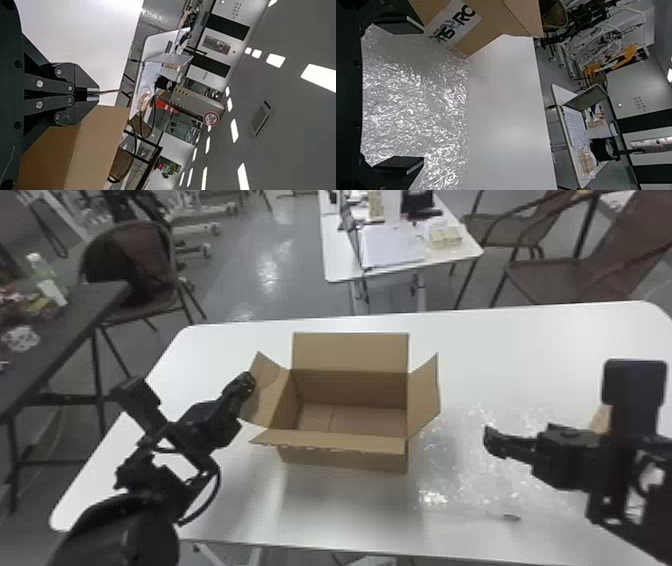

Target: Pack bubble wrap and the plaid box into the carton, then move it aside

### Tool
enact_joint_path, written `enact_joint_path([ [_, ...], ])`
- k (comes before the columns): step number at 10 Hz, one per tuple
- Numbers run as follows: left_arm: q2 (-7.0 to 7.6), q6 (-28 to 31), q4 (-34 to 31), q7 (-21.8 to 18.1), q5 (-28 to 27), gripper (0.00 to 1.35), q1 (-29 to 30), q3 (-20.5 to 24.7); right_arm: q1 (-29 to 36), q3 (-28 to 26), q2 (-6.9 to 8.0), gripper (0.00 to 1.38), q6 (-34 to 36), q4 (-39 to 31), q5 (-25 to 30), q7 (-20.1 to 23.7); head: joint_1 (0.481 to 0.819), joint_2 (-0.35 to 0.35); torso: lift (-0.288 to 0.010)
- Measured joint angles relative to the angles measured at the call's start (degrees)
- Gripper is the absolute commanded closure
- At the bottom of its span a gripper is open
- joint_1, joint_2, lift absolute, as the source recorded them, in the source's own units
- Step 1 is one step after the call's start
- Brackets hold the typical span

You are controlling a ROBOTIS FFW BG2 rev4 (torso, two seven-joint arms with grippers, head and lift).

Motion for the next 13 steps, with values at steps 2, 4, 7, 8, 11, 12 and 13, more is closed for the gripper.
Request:
enact_joint_path([
  [2,0.43,0.5,0.0,0.2,-0.2,1.21,-0.7,-0.9,-5.2,1.2,0.00,0.13,9.8,0.7,2.8,0.0,0.695,0.213,-0.166],
  [4,0.55,0.5,0.0,0.2,-0.1,1.21,-0.8,-1.6,-7.4,2.4,0.00,0.14,13.0,4.1,5.8,0.0,0.695,0.203,-0.166],
  [7,0.56,0.4,0.0,0.2,0.0,1.21,-1.0,-1.8,-10.2,3.3,0.00,0.14,14.7,12.3,6.1,0.0,0.695,0.202,-0.166],
  [8,0.63,0.4,0.0,0.2,0.0,1.21,-1.1,-1.9,-11.0,3.7,0.00,0.16,14.7,14.2,5.8,0.1,0.695,0.204,-0.166],
  [11,0.70,0.3,0.0,0.2,0.1,1.21,-1.1,-1.9,-12.1,4.3,0.00,0.84,14.3,16.3,4.6,1.8,0.695,0.221,-0.166],
  [12,0.70,0.3,0.0,0.2,0.2,1.21,-1.1,-1.9,-12.4,4.3,0.00,1.11,15.0,16.7,4.1,2.1,0.695,0.226,-0.166],
  [13,0.76,0.3,0.0,0.2,0.3,1.21,-1.1,-1.9,-12.8,4.5,-0.11,1.29,15.6,17.1,3.9,3.0,0.695,0.228,-0.166],
])
